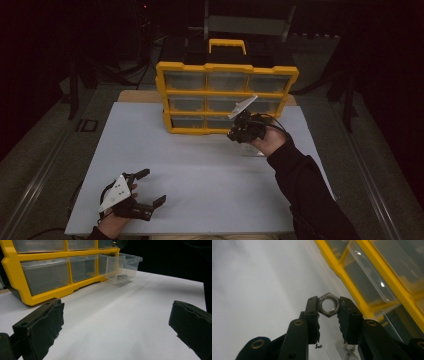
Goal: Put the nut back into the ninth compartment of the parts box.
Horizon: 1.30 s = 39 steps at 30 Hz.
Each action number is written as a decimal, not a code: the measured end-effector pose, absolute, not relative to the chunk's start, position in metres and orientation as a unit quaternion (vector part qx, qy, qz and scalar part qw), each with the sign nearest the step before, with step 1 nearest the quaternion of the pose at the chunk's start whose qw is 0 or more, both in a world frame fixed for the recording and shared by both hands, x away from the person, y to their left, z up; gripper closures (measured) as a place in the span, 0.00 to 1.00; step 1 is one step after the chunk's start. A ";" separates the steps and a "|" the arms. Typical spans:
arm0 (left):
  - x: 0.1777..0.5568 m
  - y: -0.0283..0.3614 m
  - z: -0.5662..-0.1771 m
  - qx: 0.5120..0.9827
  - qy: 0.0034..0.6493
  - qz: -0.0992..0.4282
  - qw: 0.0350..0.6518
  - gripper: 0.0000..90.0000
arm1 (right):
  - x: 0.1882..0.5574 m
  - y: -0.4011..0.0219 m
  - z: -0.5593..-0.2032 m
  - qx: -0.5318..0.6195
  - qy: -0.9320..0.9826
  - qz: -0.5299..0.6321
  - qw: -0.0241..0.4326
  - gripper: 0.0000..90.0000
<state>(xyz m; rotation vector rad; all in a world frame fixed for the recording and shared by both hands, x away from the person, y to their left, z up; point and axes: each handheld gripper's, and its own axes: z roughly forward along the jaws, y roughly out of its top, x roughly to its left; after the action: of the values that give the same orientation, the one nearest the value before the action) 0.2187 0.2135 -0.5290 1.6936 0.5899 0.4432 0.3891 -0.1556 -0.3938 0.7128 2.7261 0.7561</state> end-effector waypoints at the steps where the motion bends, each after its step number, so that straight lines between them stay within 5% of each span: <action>1: 0.219 0.213 -0.529 0.731 0.255 0.191 0.603 0.00 | 0.389 -0.159 -0.393 0.246 0.928 0.256 0.114 0.78; 20: 0.219 0.213 -0.529 0.733 0.255 0.191 0.601 0.00 | 0.400 -0.218 -0.407 0.312 0.910 0.245 0.117 0.78; 39: 0.219 0.214 -0.529 0.733 0.256 0.190 0.601 0.00 | 0.425 -0.227 -0.447 0.361 0.905 0.207 0.085 0.78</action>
<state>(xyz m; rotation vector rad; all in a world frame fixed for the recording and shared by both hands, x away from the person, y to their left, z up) 0.2189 0.2136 -0.5294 1.6983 0.5930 0.4407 0.4248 -0.2269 -0.4469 1.0767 2.6992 0.6184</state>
